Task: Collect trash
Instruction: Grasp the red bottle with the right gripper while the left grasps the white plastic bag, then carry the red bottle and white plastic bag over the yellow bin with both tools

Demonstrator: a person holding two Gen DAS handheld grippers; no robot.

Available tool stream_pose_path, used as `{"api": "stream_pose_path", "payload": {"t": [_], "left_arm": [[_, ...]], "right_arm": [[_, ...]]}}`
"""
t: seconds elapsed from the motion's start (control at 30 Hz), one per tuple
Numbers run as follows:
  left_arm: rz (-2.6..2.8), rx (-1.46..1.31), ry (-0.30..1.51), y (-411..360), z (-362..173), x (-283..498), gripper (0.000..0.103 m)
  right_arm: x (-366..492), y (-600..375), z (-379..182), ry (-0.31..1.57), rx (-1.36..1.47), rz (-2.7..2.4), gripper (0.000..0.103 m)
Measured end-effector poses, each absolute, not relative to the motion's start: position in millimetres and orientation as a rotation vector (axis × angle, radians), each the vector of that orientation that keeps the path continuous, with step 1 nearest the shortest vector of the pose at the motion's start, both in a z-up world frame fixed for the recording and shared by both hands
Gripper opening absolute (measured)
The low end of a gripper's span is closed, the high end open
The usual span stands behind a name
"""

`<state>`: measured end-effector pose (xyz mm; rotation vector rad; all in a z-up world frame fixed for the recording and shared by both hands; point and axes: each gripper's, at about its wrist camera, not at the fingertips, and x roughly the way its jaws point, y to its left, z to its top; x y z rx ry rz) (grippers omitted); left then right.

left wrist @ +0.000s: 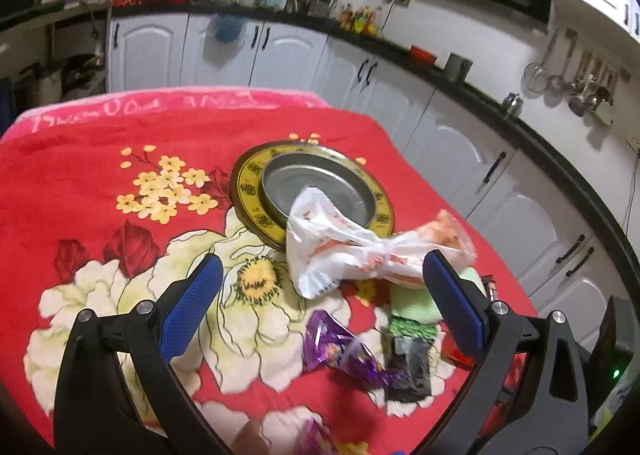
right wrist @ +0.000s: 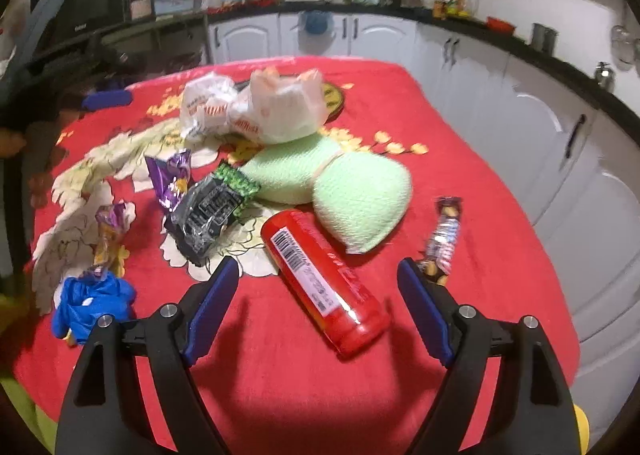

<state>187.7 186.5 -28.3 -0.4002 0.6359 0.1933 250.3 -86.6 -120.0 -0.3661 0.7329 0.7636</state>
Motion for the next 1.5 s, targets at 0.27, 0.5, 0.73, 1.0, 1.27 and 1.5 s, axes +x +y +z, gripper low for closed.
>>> {"api": "stream_pose_path", "payload": {"t": [0.27, 0.5, 0.73, 1.0, 1.27, 1.5], "left_arm": [[0.183, -0.466, 0.713, 206.9, -36.5, 224.2, 0.092], [0.18, -0.51, 0.779, 213.4, -48.8, 245.8, 0.066], [0.162, -0.5, 0.796, 204.4, -56.7, 243.6, 0.023], [0.169, -0.496, 0.698, 200.3, -43.9, 199.1, 0.015], [0.161, -0.412, 0.544, 182.9, 2.7, 152.0, 0.015], [0.112, -0.3, 0.468, 149.4, 29.8, 119.7, 0.014]], "right_arm": [[255.4, -73.5, -140.2, 0.775, -0.452, 0.742, 0.055], [247.6, -92.6, -139.7, 0.806, -0.393, 0.753, 0.033], [222.7, -103.2, -139.0, 0.824, -0.326, 0.777, 0.031], [194.9, -115.6, -139.7, 0.848, -0.167, 0.792, 0.031], [171.3, -119.4, -133.8, 0.844, -0.084, 0.826, 0.03], [160.9, -127.8, -117.4, 0.804, -0.056, 0.819, 0.03]]}}
